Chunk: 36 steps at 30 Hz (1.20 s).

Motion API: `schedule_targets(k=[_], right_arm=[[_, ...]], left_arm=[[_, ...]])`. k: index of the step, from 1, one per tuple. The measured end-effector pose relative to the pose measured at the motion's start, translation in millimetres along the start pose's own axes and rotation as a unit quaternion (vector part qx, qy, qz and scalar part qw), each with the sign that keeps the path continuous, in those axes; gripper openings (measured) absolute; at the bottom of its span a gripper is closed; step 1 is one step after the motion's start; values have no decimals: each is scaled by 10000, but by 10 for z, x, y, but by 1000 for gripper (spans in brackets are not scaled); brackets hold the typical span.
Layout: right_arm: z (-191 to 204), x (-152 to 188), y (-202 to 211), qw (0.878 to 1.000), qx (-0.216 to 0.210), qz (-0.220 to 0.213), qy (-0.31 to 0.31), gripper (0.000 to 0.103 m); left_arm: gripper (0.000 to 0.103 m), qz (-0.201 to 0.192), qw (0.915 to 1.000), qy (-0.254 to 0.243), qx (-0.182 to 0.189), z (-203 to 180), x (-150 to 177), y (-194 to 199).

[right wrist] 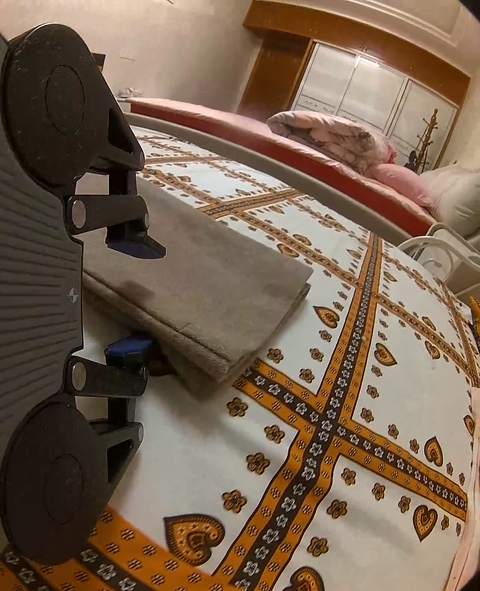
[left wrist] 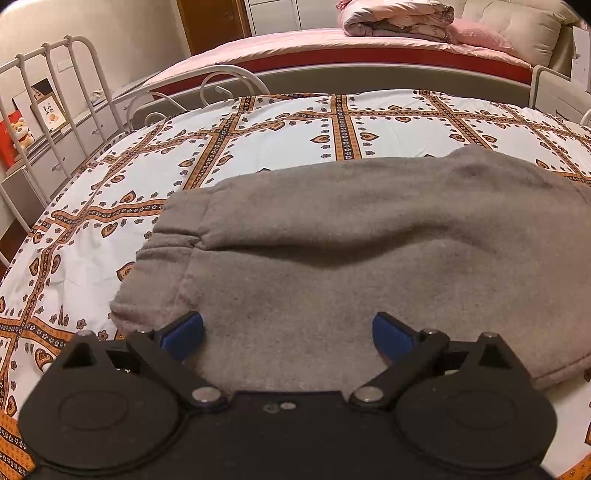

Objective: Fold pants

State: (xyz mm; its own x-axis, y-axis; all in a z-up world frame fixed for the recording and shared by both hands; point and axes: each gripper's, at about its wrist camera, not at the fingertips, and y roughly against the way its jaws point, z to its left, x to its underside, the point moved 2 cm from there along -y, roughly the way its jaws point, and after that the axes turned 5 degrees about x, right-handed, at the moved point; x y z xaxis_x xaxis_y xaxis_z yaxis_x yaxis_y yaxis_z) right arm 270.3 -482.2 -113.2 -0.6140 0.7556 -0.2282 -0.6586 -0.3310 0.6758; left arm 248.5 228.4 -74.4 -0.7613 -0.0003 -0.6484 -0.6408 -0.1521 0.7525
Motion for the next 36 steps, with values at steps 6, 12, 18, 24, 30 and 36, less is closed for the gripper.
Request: schedule_targets(k=[6,12,18,24,30,36], right_arm=[[67,0,52,9987,339,-219,296,19],[183,50,19,9911,860,-398,931,13],[170,65,122,9944,797,-473,502,18],[319,37,402,9830,1189,-1016,958,26],[327,43,374,9846,1164,-1008,823,36],[337,61,373,9826,1232,-995,974,37]], left_arm=[[92,-56,10000,-26,-67,21,-6,12],[80,-125,9995,180,-224,124,-40,29],[80,-634,9960,550,-302,309,-56,349],[74,-848,9730,2146,-44,890,138,610],[51,-567,9421,3266,509,1172,254,460],[18,-562,9322,3483,813,1156,262,340]])
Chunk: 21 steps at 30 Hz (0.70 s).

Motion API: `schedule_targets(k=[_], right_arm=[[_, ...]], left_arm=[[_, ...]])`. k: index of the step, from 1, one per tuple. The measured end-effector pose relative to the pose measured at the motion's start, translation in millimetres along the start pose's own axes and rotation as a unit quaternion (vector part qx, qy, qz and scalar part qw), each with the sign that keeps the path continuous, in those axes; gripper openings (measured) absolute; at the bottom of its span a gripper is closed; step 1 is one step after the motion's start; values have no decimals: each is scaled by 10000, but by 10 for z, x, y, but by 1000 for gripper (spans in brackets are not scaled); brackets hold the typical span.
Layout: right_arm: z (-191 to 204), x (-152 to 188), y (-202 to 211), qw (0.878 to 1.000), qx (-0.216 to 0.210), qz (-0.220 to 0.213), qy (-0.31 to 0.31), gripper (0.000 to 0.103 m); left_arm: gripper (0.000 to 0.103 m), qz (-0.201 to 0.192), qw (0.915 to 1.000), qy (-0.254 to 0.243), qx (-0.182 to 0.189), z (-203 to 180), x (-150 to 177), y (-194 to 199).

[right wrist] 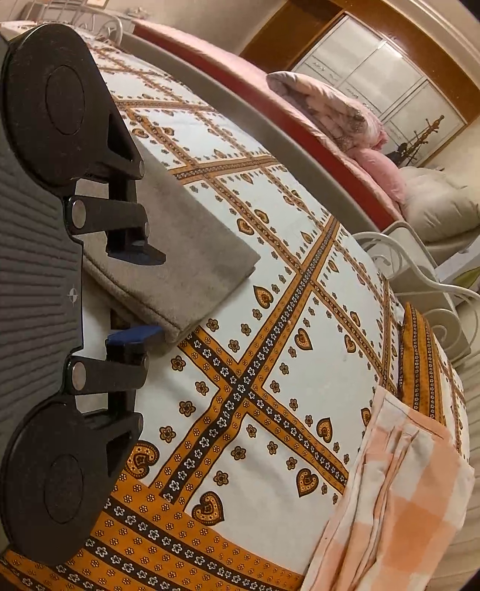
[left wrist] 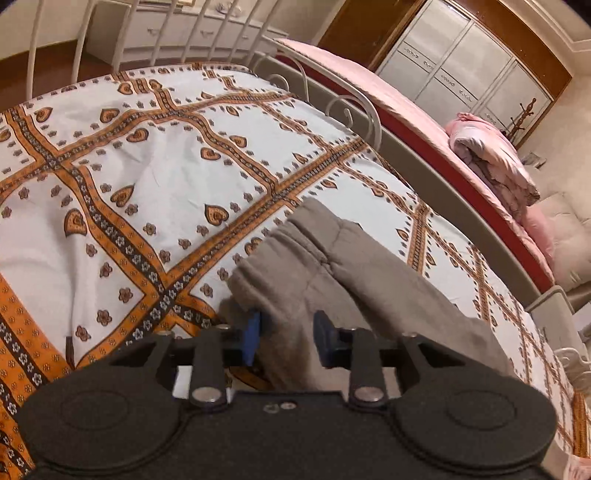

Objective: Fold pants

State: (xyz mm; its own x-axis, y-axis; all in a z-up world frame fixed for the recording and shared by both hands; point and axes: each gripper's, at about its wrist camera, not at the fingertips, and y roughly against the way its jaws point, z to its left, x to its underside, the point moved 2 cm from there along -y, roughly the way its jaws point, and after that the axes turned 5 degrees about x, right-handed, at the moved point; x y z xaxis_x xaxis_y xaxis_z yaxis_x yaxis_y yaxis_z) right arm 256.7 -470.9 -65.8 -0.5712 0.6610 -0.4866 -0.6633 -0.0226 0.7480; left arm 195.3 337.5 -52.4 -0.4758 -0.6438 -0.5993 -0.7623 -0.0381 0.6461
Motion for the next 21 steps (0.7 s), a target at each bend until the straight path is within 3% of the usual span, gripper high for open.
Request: schedule_targets(k=[5,7,10,13,15,17,18,20,21], right_arm=[[-28,-4,-12,10000,24,1,-49,37],[-22,-3,-30,10000,27,42,-25,38],[-9,-1,-49,10000,43,66,2,38],[0,-4,-48,10000,22,50,19,39],[-3,-6,-52,10000,15,48,8,39],[-3,-6,-52,10000,18,50,23,39],[-7,-6,-53,10000,21,52,22,39],[-5,-2,-49,10000,14,58,7,39],[-10,-2,-47,10000,2,66,-8,39]], left_arm=[[16,-150,9995,-280,-38,-79,-10,-36],[16,259,9970,-649,-340,-83,37,-222],[16,114,9958,-849,-314,-138,21,-187],[11,-435,9943,-973,-5,-222,-58,-13],[11,-1012,9866,-1241,309,-357,-92,155],[11,-1251,9795,-1560,250,-461,-87,182],[11,-1098,9798,-1670,17,-460,-72,98],[11,-242,9836,-1643,-699,-318,22,-217],[16,24,9840,-1595,-789,-238,82,-313]])
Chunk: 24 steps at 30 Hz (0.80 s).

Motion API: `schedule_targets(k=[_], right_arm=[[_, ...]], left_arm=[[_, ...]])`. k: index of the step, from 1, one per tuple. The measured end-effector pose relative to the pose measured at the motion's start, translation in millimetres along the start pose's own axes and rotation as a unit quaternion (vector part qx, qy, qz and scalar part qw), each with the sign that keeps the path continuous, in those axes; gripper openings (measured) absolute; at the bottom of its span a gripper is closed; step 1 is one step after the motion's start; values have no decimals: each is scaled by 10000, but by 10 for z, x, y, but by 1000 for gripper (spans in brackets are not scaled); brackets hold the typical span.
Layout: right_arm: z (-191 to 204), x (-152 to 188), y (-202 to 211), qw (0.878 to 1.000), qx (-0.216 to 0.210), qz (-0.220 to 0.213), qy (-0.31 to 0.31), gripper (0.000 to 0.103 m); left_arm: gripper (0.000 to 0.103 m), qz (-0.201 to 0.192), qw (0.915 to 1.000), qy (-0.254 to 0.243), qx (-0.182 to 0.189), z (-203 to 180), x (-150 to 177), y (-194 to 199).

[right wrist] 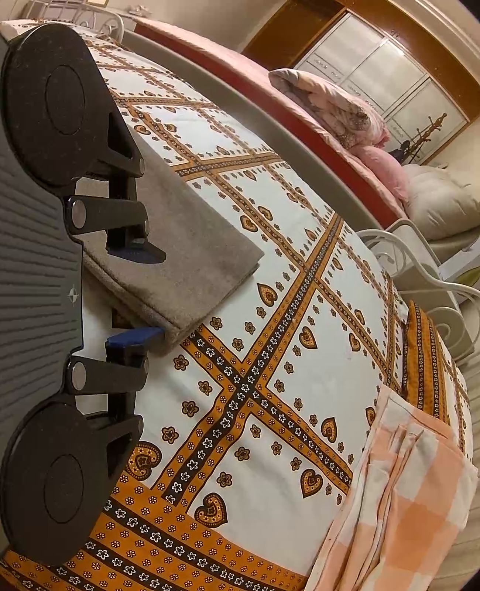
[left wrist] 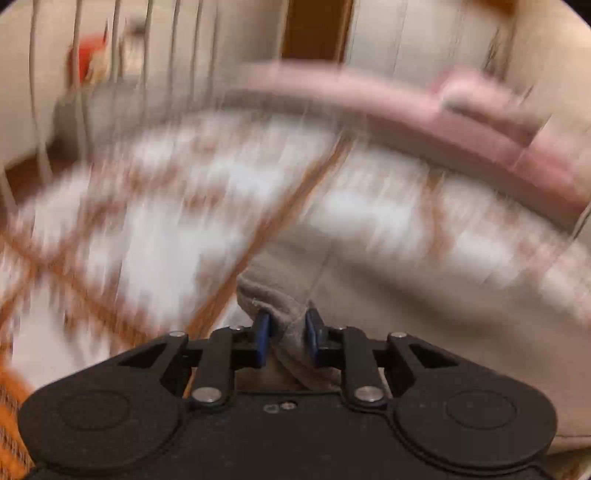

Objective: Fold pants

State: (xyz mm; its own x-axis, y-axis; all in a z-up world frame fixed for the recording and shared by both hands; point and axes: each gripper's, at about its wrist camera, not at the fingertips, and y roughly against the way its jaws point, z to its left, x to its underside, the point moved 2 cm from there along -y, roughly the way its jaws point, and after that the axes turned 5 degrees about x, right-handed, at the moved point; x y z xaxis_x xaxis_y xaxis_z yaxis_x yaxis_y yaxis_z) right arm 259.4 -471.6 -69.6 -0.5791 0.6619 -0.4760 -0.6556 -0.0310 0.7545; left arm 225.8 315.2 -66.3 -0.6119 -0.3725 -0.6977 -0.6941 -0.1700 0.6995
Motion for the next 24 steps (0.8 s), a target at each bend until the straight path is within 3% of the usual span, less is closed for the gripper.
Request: schedule_targets(k=[4,6,10,13,14,15,17,19,20,21,24], right_arm=[[-13,-7,27,10000,-92,0,-40,39],[-26,-18,37,9999,-125,-15,-63,39],[-22,-38,72,9997,-201,-98,-59,39],[32,-34,80,9995,-290,-127,55,40],[60,-26,78,9992,-365,-115,108,40],[93,-14,77,9988,-443,-97,169,40],[153,27,48,9977,-603,35,292,40],[158,67,-30,9967,-705,310,243,40],[129,81,-88,9974,-524,446,213,40],[89,88,-123,9979,-353,516,170,40],[-75,42,-12,9961,-653,322,-500,40]], left_arm=[[31,-247,9996,99,-47,37,-30,120],[48,-185,9993,245,-210,80,-14,190],[47,-682,9966,274,-383,32,-81,486],[50,-1021,9948,20,-10,-146,-135,593],[57,-1018,9946,-115,132,-226,-133,595],[68,-961,9946,-271,274,-309,-120,561],[71,-639,9954,-541,466,-433,-75,423],[76,-57,9956,-711,609,-492,10,206],[76,341,9944,-797,607,-511,76,69],[78,443,9925,-987,563,-545,125,19],[91,407,9853,-1593,468,-695,202,14]])
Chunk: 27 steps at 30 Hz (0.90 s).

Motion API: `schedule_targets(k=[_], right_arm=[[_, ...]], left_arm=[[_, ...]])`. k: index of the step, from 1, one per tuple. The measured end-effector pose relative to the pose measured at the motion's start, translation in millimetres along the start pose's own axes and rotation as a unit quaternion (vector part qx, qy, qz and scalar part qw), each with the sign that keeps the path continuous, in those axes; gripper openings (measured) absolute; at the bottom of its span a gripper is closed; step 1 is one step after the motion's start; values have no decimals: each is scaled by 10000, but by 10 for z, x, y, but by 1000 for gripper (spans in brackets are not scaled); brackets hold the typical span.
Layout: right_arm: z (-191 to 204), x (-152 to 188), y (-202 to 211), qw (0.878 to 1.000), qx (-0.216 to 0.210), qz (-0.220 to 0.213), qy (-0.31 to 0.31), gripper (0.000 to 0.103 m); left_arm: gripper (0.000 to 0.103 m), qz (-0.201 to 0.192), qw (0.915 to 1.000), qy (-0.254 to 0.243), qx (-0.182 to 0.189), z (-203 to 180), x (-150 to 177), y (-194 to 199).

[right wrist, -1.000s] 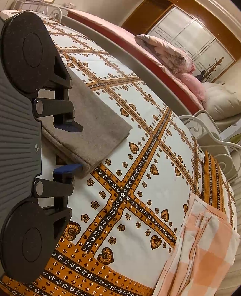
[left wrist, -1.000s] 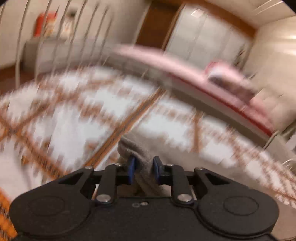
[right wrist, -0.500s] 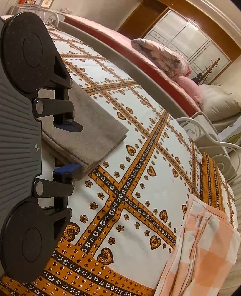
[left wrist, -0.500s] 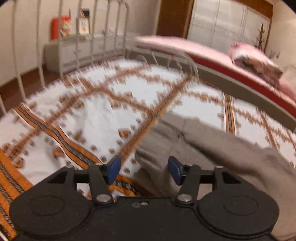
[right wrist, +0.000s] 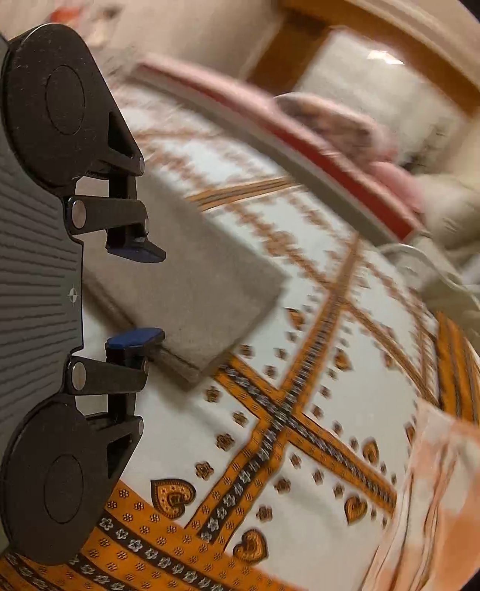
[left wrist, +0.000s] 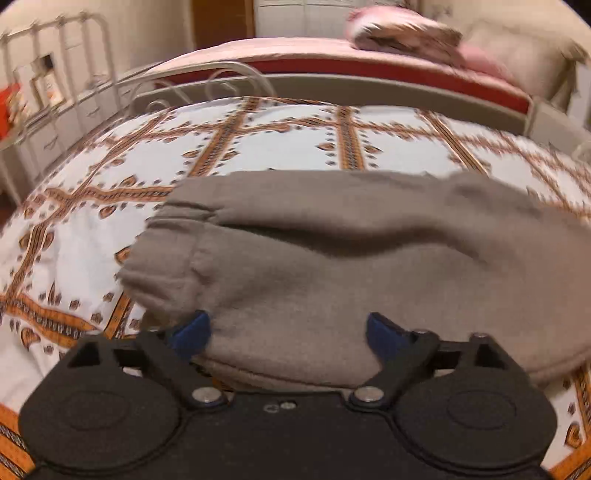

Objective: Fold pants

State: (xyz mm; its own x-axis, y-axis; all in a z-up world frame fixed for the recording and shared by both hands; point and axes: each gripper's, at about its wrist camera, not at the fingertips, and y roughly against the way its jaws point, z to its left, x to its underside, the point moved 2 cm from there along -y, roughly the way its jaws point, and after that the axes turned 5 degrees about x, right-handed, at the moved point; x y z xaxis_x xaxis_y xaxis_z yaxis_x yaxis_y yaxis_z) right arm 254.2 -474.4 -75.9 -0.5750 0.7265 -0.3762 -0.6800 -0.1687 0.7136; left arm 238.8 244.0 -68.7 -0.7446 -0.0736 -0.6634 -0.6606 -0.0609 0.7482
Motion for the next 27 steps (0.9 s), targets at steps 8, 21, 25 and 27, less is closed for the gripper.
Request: schedule_targets(k=[8,21,25,27], right_arm=[[-199,30,18,9982,-80,394,-453,42],[-244,-21,-294,9988,-214,390,-206,60],[-185,-29,-260,9990,-211,376,-149,47],[-163,-13,-266,9992,63,385,101,26]], left_arm=[[96,36,10000,-35,54,-6,13,-62],[97,69,9999,-109,-85,-81,55,-53],[97,65,9999,-116,-86,-86,55,-52],[97,72,9998,-121,-108,-88,51,-53]])
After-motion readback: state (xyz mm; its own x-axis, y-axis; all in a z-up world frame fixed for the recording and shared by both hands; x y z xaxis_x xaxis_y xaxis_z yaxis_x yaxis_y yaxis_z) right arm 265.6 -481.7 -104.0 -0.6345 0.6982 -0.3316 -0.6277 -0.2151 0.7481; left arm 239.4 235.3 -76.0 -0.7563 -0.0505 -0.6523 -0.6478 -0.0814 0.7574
